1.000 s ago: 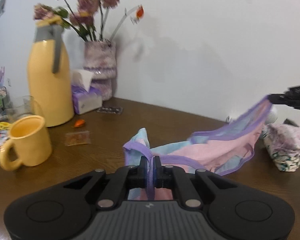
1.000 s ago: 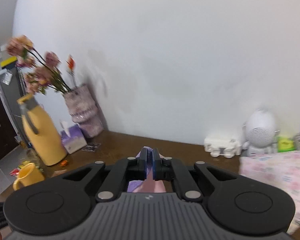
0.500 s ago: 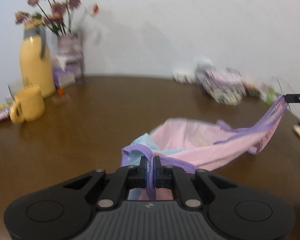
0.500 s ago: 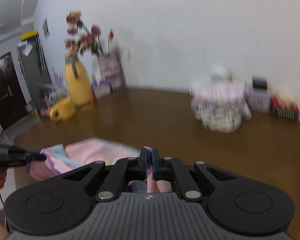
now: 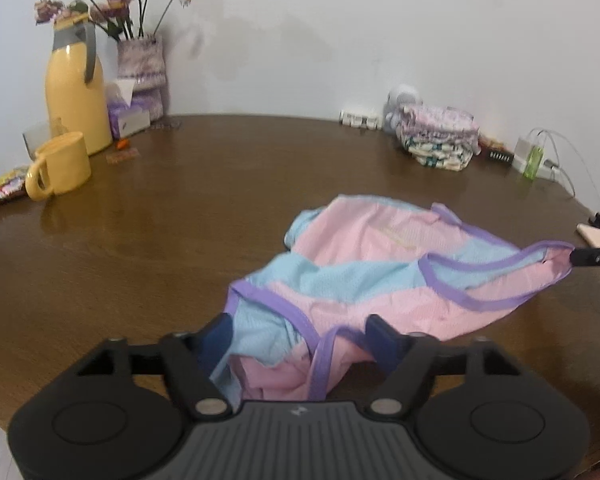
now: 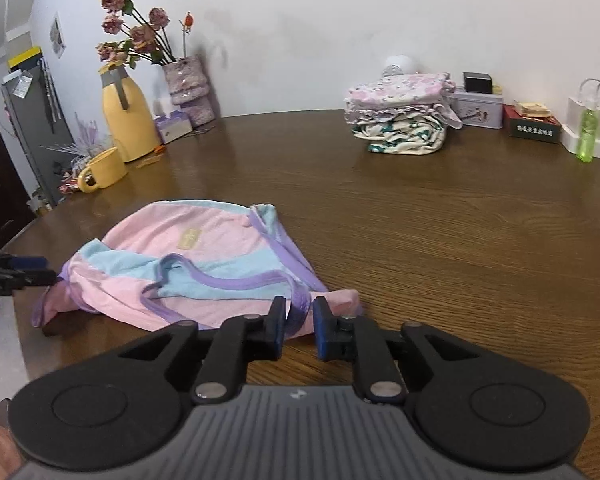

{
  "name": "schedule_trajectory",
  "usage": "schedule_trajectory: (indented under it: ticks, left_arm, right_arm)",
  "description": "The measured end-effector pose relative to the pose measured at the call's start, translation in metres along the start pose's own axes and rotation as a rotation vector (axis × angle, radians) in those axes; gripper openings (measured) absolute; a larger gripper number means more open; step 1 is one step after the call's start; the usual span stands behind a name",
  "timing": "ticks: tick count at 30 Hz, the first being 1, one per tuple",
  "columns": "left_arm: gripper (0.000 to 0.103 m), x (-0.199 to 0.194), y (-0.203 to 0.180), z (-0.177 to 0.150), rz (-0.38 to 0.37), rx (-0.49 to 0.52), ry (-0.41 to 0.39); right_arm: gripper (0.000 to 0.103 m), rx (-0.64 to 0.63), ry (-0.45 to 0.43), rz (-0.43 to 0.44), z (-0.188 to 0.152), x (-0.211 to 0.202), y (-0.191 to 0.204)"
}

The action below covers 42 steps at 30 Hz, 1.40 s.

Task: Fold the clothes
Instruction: 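Grasp the garment edge with the right gripper while the left gripper grasps another edge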

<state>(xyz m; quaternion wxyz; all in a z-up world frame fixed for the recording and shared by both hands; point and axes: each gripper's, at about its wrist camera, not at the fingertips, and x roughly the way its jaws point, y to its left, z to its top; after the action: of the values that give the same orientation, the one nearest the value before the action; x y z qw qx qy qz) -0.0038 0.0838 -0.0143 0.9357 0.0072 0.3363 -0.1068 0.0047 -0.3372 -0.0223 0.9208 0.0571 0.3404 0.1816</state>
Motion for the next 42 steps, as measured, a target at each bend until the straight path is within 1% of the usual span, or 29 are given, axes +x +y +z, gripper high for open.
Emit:
schedule_trajectory:
  ticks: [1, 3, 4, 6, 7, 8, 9, 10, 12, 14, 16, 19, 22, 24, 26, 29, 31, 36, 39, 42]
  left_arm:
    - [0.079, -0.002, -0.002, 0.002, -0.008, 0.002, -0.005]
    - [0.079, -0.002, -0.01, 0.005, -0.028, 0.031, -0.007]
    - [0.079, -0.002, -0.015, 0.007, -0.033, 0.05, -0.006]
    - [0.08, 0.004, -0.028, 0.01, -0.042, 0.084, -0.004]
    - [0.08, 0.007, -0.035, 0.011, -0.048, 0.1, -0.003]
    - [0.08, 0.011, -0.042, 0.013, -0.058, 0.115, -0.002]
    - [0.08, 0.014, -0.05, 0.016, -0.071, 0.128, -0.001]
    - [0.08, 0.018, -0.057, 0.019, -0.083, 0.142, -0.002]
    - [0.08, 0.024, -0.073, 0.024, -0.11, 0.174, -0.005]
    - [0.079, 0.03, -0.09, 0.029, -0.127, 0.214, -0.01]
    - [0.079, 0.037, -0.107, 0.032, -0.13, 0.27, -0.014]
    - [0.079, 0.045, -0.123, 0.037, -0.11, 0.323, -0.017]
    - [0.079, 0.052, -0.125, 0.05, -0.102, 0.304, -0.013]
    - [0.079, 0.06, -0.13, 0.063, -0.104, 0.311, 0.004]
    - [0.079, 0.071, -0.141, 0.076, -0.104, 0.349, 0.026]
    - [0.079, 0.097, -0.17, 0.094, -0.07, 0.462, 0.066]
    - [0.079, 0.117, -0.189, 0.103, -0.056, 0.551, 0.085]
    - [0.079, 0.157, -0.215, 0.106, -0.091, 0.742, 0.111]
    - [0.079, 0.17, -0.222, 0.103, -0.153, 0.857, 0.134]
    - [0.079, 0.181, -0.224, 0.102, -0.146, 0.93, 0.145]
  right_arm:
    - [0.017, 0.002, 0.004, -0.006, 0.0, 0.003, -0.002]
    - [0.027, 0.001, 0.011, -0.023, -0.001, 0.007, -0.004]
    - [0.034, 0.0, 0.016, -0.032, -0.001, 0.009, -0.005]
    - [0.034, -0.002, 0.024, -0.033, -0.002, 0.015, -0.007]
    - [0.032, -0.004, 0.03, -0.027, -0.002, 0.017, -0.006]
    - [0.019, -0.009, 0.036, -0.021, -0.003, 0.02, -0.006]
    - [0.01, -0.014, 0.041, -0.009, -0.003, 0.023, -0.005]
    - [0.006, -0.014, 0.039, 0.003, -0.002, 0.024, -0.003]
    - [0.004, -0.035, 0.013, 0.02, 0.0, 0.022, 0.005]
    - [0.004, -0.104, -0.031, 0.024, 0.003, 0.016, 0.022]
    - [0.004, -0.175, -0.052, 0.063, 0.003, 0.009, 0.042]
    - [0.004, -0.288, -0.037, 0.123, -0.005, 0.003, 0.071]
    - [0.004, -0.368, 0.026, 0.174, -0.021, 0.005, 0.09]
    - [0.004, -0.398, 0.053, 0.185, -0.029, 0.006, 0.096]
    - [0.004, -0.423, 0.061, 0.19, -0.035, 0.008, 0.102]
    - [0.004, -0.435, 0.052, 0.186, -0.037, 0.006, 0.102]
    - [0.004, -0.45, 0.037, 0.16, -0.039, 0.004, 0.1]
    - [0.004, -0.462, 0.029, 0.169, -0.043, 0.001, 0.094]
    - [0.004, -0.459, 0.016, 0.162, -0.046, -0.001, 0.089]
    - [0.004, -0.451, 0.011, 0.171, -0.047, -0.002, 0.085]
